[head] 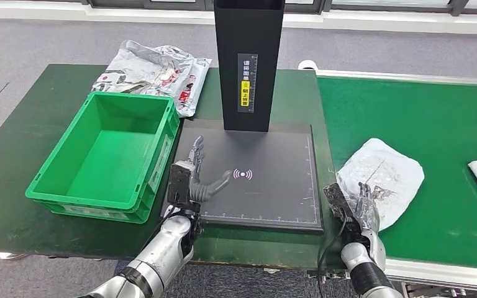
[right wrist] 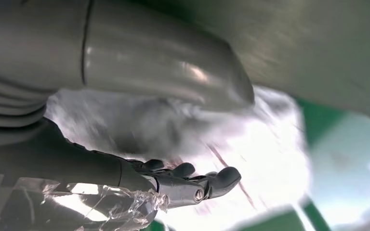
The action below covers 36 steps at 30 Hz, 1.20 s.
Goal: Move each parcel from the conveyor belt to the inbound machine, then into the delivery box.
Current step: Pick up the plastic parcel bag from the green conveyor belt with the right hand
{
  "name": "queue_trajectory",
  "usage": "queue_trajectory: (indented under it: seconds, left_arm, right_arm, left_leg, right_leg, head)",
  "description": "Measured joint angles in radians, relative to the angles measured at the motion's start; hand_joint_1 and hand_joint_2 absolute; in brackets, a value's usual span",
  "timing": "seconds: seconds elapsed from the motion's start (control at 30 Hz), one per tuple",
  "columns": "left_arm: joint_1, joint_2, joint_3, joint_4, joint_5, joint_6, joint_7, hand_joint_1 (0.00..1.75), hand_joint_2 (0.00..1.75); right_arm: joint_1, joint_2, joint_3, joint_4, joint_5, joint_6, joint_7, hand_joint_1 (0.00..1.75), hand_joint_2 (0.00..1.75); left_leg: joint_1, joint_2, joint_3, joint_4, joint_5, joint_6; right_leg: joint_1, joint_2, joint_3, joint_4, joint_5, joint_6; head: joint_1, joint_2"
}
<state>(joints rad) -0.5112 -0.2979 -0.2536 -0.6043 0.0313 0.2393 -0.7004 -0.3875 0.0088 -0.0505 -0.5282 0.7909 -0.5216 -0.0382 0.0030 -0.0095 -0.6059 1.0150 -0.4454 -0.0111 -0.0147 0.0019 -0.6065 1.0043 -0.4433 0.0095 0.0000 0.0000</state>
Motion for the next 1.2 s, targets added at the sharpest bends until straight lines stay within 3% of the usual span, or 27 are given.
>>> queue_trajectory:
  seconds: [0.27, 0.4, 0.57, 0.9, 1.2]
  left_arm:
    - [0.028, 0.005, -0.002, -0.028, 0.011, 0.000, 0.000, 0.00, 1.75]
    - [0.039, 0.011, -0.003, -0.042, 0.012, -0.006, 0.000, 0.00, 1.75]
    - [0.042, 0.015, -0.003, -0.055, 0.019, -0.009, 0.000, 0.00, 1.75]
    - [0.056, 0.020, -0.003, -0.082, 0.020, -0.009, 0.000, 0.00, 1.75]
    - [0.067, 0.028, -0.003, -0.097, 0.020, -0.005, 0.000, 0.00, 1.75]
  right_arm:
    - [-0.050, -0.040, -0.015, 0.111, 0.115, 0.037, 0.184, 0.00, 1.75]
    - [-0.064, -0.058, -0.012, 0.156, 0.201, 0.162, 0.295, 1.75, 1.75]
    - [-0.094, -0.068, 0.003, 0.177, 0.255, 0.238, 0.358, 1.75, 1.75]
    - [-0.124, -0.073, 0.005, 0.184, 0.278, 0.227, 0.353, 1.75, 1.75]
    - [-0.126, -0.073, 0.002, 0.191, 0.273, 0.096, 0.247, 1.75, 1.75]
  left_leg:
    - [0.000, 0.000, 0.001, 0.000, -0.001, 0.001]
    - [0.000, 0.000, 0.002, 0.001, -0.001, 0.001]
    - [0.001, 0.003, 0.008, 0.001, -0.002, 0.002]
    - [0.001, 0.002, 0.009, 0.001, -0.001, 0.002]
    - [0.001, 0.002, 0.008, 0.001, -0.002, 0.002]
  right_leg:
    - [0.000, 0.000, 0.002, -0.001, 0.000, 0.001]
    - [0.000, 0.000, 0.003, -0.001, 0.000, 0.001]
    - [0.001, 0.001, 0.009, -0.003, 0.000, 0.001]
    - [0.001, 0.001, 0.011, -0.003, 0.001, 0.002]
    - [0.001, 0.001, 0.010, -0.003, 0.000, 0.001]
  head:
    - [0.000, 0.000]
    - [0.000, 0.000]
    - [0.000, 0.000]
    - [0.000, 0.000]
    - [0.000, 0.000]
